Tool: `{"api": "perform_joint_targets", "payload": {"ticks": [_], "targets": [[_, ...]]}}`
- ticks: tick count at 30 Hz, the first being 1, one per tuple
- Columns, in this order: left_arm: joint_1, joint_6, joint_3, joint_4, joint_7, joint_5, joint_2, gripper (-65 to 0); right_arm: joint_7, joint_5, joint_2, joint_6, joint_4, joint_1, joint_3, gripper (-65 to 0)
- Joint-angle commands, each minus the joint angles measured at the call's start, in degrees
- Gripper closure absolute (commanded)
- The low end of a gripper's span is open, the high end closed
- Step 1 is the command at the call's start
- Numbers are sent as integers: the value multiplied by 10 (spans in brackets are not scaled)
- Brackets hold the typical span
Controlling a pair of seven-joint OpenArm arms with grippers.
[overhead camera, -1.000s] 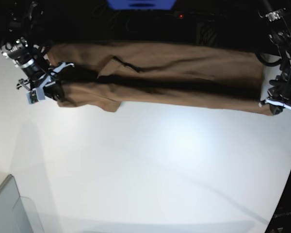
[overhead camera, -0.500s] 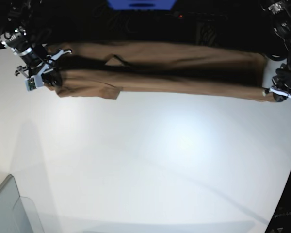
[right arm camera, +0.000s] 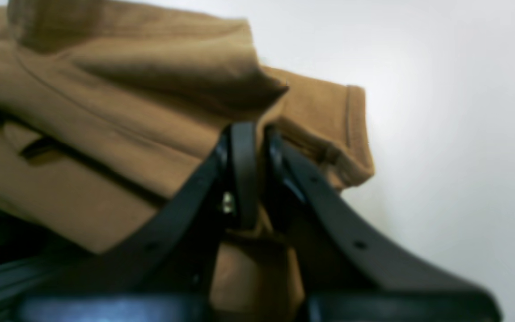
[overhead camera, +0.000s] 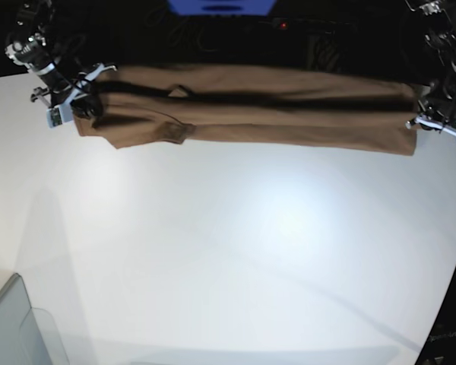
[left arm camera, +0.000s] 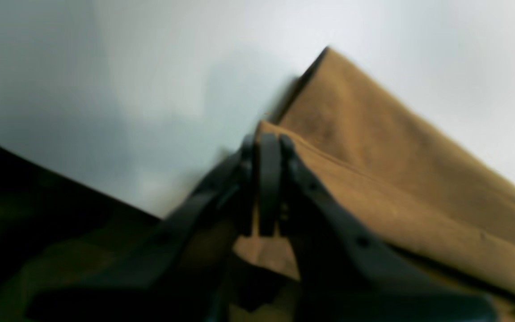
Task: Layout the t-shirt on the table in an organized manner, then fold the t-shirt properly
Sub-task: 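Lift the hem with both grippers and fold it over toward the collar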
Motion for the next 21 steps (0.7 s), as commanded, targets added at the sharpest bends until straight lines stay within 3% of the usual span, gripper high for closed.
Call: {"api": "perform_joint_targets", "payload": {"ticks": [1, 18, 21], "targets": [[-3, 2, -2, 3, -7, -3, -9, 0, 13, 8, 4, 2, 5, -10, 3, 0], [-22, 2, 2, -92, -8, 0, -9, -1, 13, 7, -14, 2, -59, -2, -22, 0], [-22, 2, 2, -104, -8, -1, -11, -36, 13, 7, -13, 2, -60, 11, -22, 0]]}}
